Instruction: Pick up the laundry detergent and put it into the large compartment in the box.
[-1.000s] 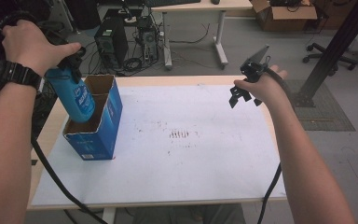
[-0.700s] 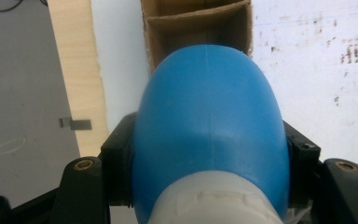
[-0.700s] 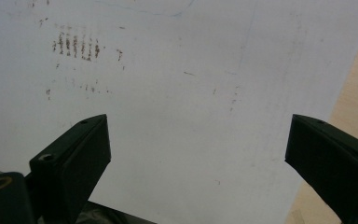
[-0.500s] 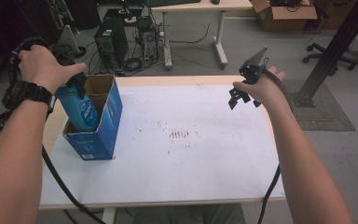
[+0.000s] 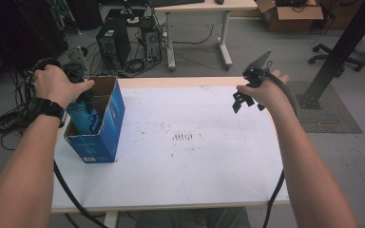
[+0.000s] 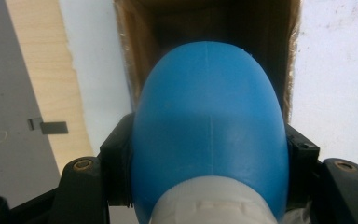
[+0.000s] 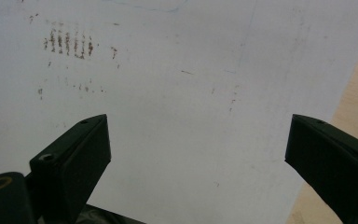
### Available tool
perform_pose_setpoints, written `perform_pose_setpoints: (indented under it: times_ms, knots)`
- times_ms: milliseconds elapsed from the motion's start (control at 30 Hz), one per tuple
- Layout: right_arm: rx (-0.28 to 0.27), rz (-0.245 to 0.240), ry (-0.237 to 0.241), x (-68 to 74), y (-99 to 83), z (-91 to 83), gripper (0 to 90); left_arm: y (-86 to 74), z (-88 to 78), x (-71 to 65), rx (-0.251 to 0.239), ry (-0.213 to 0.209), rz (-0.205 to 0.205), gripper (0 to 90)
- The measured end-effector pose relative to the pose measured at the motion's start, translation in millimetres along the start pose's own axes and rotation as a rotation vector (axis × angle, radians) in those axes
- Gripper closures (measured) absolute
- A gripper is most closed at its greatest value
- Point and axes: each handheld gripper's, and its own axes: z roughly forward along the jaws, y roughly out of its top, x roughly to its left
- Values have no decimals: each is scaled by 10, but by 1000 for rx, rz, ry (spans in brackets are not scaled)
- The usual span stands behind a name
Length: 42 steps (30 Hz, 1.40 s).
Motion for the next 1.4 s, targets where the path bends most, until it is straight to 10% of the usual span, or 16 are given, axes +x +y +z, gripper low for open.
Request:
perform_pose_setpoints:
  times_ms: [1400]
  knots:
    - [18, 5, 2, -54, -12, 112, 70, 41, 550, -55, 60, 18, 11, 374]
